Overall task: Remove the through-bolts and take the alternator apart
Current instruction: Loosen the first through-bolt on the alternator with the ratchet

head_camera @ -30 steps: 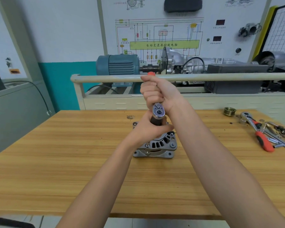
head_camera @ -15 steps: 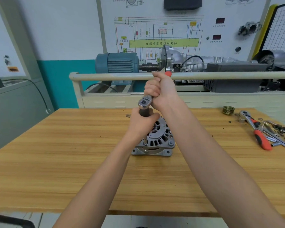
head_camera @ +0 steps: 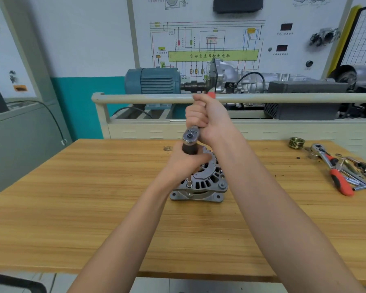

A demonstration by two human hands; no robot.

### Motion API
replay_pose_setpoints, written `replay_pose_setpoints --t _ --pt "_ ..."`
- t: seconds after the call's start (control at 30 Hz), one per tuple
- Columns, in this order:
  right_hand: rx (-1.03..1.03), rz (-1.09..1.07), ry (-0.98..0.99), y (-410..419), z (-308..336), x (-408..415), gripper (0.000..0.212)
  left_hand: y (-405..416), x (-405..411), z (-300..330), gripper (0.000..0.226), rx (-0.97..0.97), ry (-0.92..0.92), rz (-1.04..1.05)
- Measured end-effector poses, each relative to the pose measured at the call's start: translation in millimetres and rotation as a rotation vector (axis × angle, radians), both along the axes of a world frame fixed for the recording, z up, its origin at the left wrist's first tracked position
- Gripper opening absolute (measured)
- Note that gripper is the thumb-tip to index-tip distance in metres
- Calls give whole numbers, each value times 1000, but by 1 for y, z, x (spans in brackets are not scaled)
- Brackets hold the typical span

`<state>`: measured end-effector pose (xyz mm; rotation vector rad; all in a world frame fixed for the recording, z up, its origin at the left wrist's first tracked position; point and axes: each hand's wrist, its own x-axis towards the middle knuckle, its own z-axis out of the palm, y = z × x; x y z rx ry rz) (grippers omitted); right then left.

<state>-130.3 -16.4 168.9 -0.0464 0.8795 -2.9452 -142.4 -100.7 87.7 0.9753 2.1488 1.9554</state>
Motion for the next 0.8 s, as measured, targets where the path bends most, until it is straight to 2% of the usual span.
replay_pose_setpoints --t 0.07,0.1,0.17,0.23,0.3,0.37,0.47,0.53,0.6,0.73,0.8 --pt "-92 -166 10 -2 -3 -2 46 9 4 -2 39 173 -67 245" --pt "-101 -173 13 -2 -3 -2 46 11 5 -4 38 196 -62 283" --pt "-38 -39 23 0 -2 0 50 6 4 -7 39 120 8 168" --pt "53 126 35 1 -2 2 55 -7 2 -4 39 -15 61 -109" --pt "65 142 20 -2 -1 1 56 -16 -3 1 38 -105 85 -247" --pt "-12 -4 -2 -7 1 -1 52 -14 -5 3 38 -68 89 -84" --pt "-116 -306 29 -15 -1 -3 44 5 -1 0 34 174 -60 324" --pt "-141 -385 69 -18 -4 -1 43 13 4 -2 34 312 -132 409" --pt "-119 -321 85 -14 -6 3 45 9 4 -6 34 265 -93 330" --pt "-19 121 36 3 -2 4 49 -12 2 2 36 -94 124 -113" --pt "39 189 15 4 -1 2 52 -14 1 4 39 -166 156 -201"
